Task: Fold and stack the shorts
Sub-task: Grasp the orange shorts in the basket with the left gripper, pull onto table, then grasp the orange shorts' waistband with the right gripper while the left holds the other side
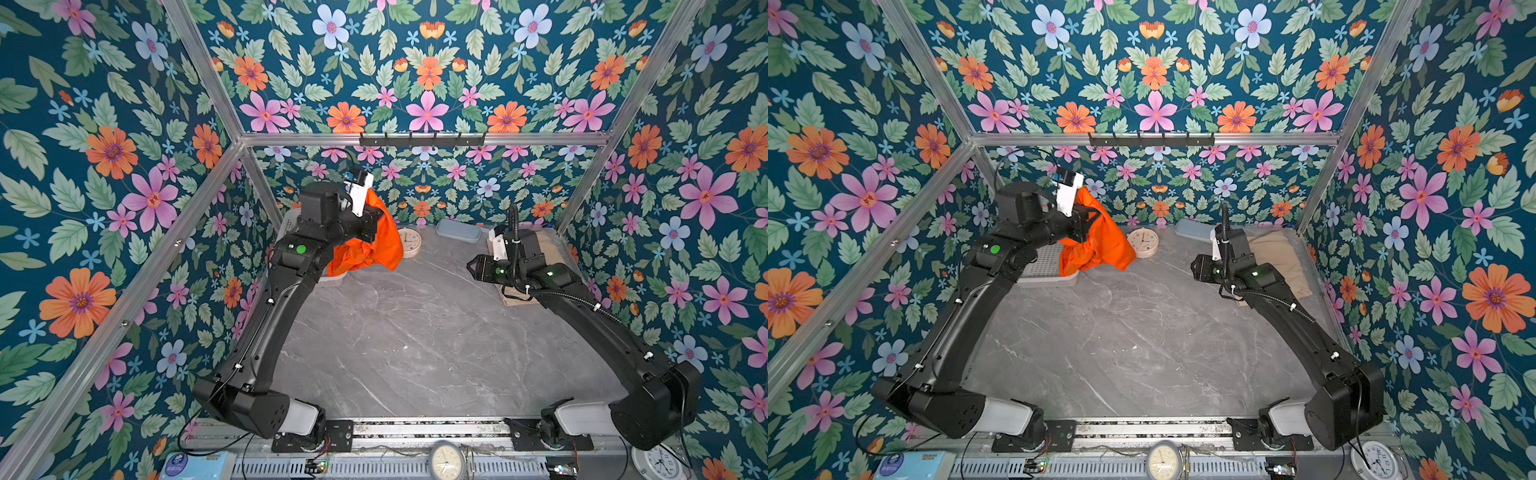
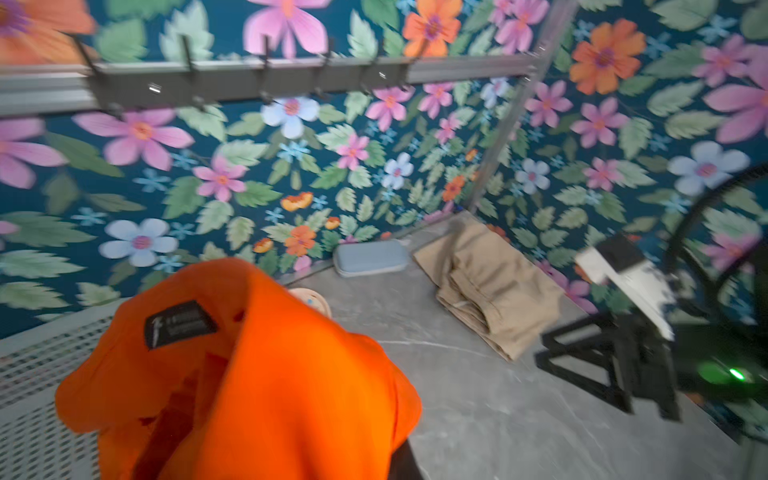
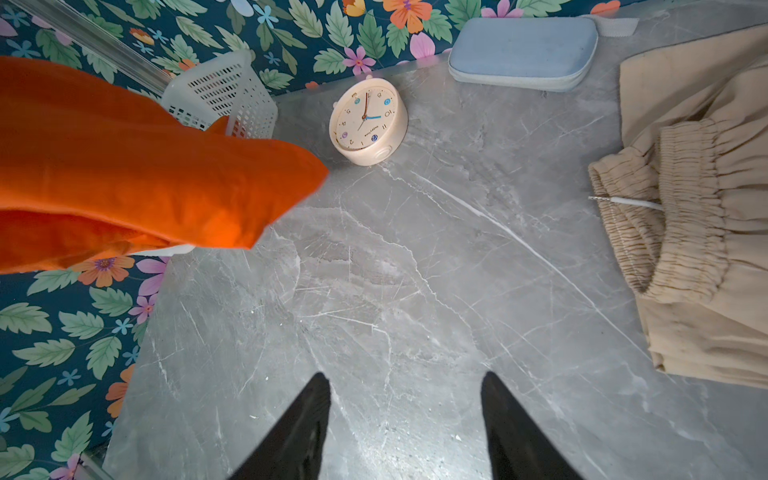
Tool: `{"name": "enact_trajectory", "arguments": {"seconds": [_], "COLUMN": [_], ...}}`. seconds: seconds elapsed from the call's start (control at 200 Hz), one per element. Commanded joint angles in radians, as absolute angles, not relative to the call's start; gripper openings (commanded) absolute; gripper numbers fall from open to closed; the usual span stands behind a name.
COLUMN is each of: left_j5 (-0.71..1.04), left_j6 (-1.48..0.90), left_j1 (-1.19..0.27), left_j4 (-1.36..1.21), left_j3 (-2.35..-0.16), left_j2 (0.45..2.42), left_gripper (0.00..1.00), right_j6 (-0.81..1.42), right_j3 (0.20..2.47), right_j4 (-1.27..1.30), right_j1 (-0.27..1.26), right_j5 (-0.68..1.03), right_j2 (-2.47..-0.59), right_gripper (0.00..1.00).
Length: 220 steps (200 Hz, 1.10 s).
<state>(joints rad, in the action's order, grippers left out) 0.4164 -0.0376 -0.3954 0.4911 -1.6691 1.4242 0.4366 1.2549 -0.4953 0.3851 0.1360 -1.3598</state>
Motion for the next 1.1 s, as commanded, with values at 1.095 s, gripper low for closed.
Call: {"name": "enact_trajectory", "arguments": {"seconds": [1.095], "left_j5": [0.458], "left_j6": [-0.320], "left_j1": [-0.074], "left_j4": [0.307], "left_j3": [-1.043], "left_j2": [1.343], "left_gripper": [0.76], "right_j6": [-0.004], "right_j3": [1.816], "right_j4": [-0.660], "right_j1": [0.764], "right_j5": [0.130], "right_j2": [-2.130], "right_gripper": [0.80]}}
